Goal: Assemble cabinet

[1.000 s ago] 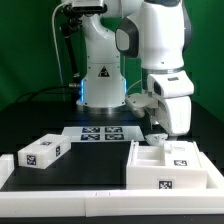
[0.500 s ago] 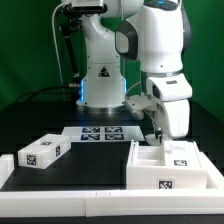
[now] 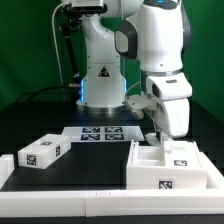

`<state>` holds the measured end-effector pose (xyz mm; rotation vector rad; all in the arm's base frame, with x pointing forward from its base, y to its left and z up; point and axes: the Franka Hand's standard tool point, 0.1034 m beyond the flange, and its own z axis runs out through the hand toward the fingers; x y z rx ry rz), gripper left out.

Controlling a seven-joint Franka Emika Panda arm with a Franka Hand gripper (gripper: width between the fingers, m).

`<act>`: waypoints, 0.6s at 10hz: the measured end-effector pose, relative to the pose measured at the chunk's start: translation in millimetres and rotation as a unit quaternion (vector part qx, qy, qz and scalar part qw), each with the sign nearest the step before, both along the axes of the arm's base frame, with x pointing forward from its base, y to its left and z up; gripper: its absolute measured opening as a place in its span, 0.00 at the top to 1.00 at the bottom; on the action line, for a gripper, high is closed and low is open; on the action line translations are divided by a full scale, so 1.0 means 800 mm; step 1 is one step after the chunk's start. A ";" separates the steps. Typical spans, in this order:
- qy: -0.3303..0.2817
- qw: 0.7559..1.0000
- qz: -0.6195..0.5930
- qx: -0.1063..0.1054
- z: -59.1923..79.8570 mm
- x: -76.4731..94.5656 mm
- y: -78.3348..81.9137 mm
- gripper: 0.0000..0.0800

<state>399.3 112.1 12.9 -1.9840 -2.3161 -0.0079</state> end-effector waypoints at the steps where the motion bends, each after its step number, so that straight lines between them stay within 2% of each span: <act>1: 0.002 1.000 -0.006 -0.002 0.002 0.000 -0.002 0.91; 6: 0.007 0.993 -0.106 -0.043 0.053 0.003 -0.027 0.91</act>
Offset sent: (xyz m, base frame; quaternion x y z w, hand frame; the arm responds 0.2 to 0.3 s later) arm -0.0101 -0.0116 0.0344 0.0028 -0.0313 0.1090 0.9935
